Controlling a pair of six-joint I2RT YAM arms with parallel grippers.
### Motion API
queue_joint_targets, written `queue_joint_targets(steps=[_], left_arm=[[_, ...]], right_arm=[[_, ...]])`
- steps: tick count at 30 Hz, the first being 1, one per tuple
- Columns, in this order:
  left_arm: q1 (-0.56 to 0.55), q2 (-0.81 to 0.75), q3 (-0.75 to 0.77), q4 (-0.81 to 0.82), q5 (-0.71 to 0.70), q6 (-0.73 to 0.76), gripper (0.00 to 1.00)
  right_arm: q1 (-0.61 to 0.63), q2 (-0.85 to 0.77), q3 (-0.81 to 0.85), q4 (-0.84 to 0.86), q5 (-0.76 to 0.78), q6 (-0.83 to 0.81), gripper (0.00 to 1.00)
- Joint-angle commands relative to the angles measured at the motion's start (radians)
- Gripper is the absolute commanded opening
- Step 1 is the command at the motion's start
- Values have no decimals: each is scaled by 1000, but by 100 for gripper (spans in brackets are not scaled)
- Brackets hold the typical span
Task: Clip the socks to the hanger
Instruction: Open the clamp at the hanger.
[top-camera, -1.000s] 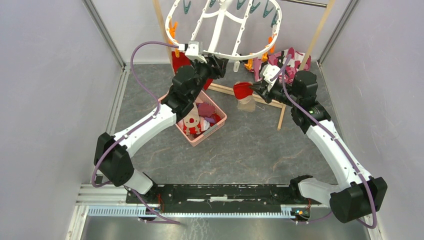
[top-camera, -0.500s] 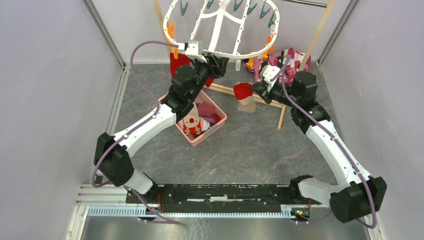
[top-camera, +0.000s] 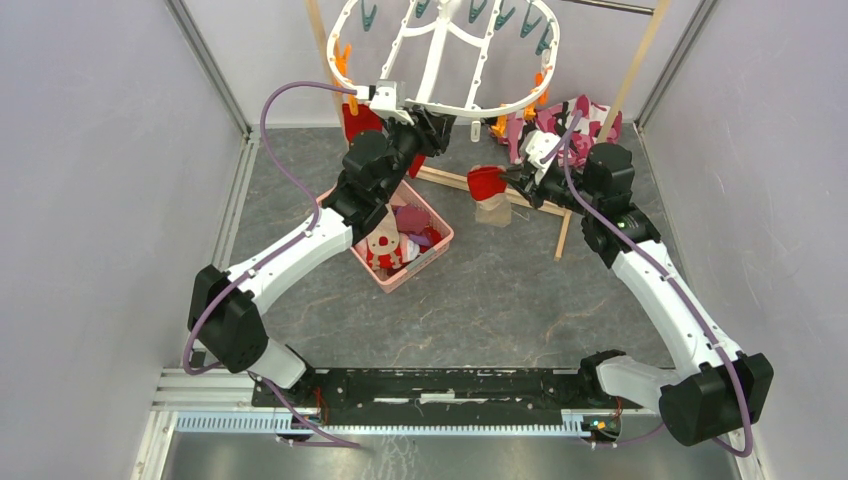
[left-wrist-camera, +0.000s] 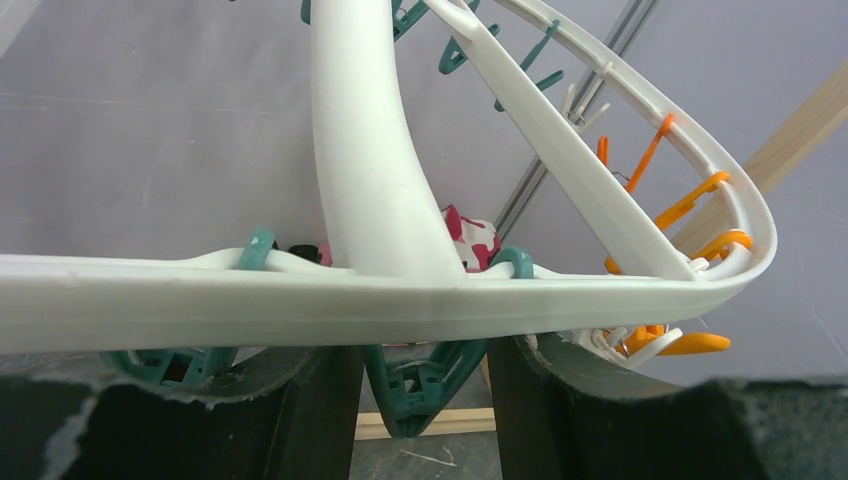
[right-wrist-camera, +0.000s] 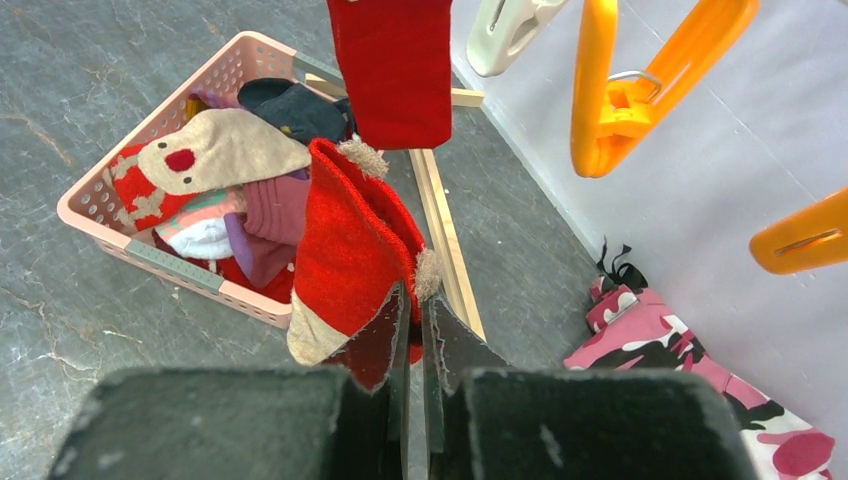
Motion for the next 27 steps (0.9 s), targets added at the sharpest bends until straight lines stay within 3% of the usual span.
queue_joint_targets(steps=[1,4,18,23,27], left_arm=[[7,-19,53,65,11,-17,53],[7,-19,56,65,10,-22,42],[6,-25,98,-2,-9,-133,17],[7,-28,114,-43,-26,-188,13],[6,-30,111,-52,-27,-213,11]], right_arm=[[-5,-24,-13,33,-17,18,0],[-4,-26,-16,32,-17,19,0],[-5,-31,-41,72,-58,80,0],[-3,-14,-50,170,-78,222,0],[2,13,-84,321,-80,439,0]])
